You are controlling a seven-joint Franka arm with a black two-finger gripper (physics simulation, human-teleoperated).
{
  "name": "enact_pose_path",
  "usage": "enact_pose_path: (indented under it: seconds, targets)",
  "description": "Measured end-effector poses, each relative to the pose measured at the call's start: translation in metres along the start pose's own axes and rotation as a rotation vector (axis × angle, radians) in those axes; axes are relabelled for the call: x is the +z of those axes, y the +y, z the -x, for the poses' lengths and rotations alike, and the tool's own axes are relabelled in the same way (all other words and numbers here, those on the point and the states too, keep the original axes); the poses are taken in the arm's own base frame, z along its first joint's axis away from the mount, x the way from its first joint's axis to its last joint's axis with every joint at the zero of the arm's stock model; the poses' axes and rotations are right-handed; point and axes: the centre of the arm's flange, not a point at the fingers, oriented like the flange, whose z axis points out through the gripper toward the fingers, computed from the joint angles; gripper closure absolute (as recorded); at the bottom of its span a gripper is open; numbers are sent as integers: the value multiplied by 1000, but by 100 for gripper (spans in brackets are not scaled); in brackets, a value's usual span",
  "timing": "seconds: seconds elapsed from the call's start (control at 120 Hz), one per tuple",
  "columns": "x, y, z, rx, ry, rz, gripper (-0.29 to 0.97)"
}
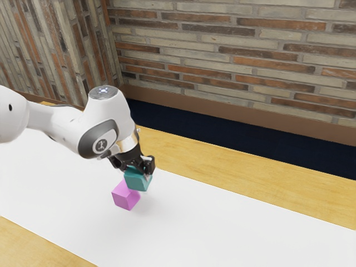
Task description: Pick up the blue block with one arm, and put the blue block on the pink block with one arm
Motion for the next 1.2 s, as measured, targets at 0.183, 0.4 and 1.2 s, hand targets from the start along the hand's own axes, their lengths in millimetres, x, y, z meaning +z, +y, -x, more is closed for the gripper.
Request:
enact_pose_path:
  seconds: [0.183,0.4,1.2]
  targets:
    - [-4,0,5,143,-8,0,29]
    - [-21,-43,-16,234,-3,-22,29]
    - [-5,-56,-27,259,36,-8,30]
